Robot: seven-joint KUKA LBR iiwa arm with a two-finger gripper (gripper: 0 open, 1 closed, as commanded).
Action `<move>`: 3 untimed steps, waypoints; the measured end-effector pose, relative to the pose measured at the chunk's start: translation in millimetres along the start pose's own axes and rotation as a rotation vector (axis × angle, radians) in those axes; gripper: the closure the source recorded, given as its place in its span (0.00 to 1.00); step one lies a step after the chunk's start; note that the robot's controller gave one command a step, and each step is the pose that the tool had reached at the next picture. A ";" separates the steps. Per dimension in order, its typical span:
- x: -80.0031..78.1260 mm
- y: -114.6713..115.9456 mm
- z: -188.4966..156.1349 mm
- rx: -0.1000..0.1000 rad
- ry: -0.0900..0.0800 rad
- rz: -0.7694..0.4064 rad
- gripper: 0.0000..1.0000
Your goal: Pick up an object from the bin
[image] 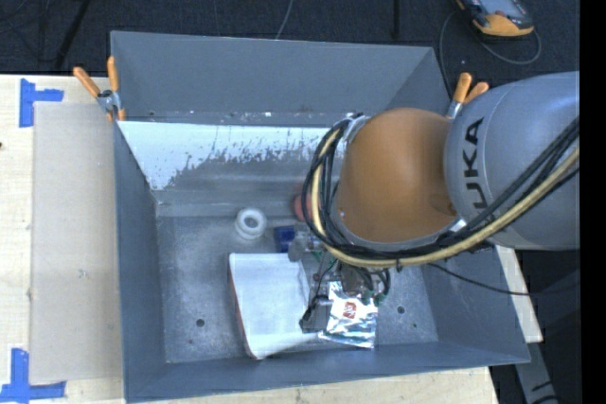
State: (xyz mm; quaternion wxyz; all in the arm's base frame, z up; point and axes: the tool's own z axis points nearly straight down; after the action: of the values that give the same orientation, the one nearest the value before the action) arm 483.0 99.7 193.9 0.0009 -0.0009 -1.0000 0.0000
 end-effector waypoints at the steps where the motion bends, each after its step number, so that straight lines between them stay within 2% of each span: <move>1: -2.2 108.7 54.4 -0.002 0.000 -0.486 0.00; 2: 14.3 113.3 70.6 0.000 0.001 -0.720 0.00; 3: -59.6 71.6 59.2 0.003 -0.005 -1.138 0.00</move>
Offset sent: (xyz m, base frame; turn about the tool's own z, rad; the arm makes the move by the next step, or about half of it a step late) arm 0.0032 0.1066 -0.0528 -0.4834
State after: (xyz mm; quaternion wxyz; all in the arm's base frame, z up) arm 542.7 171.2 134.6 -0.0018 0.5380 -0.8429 0.0010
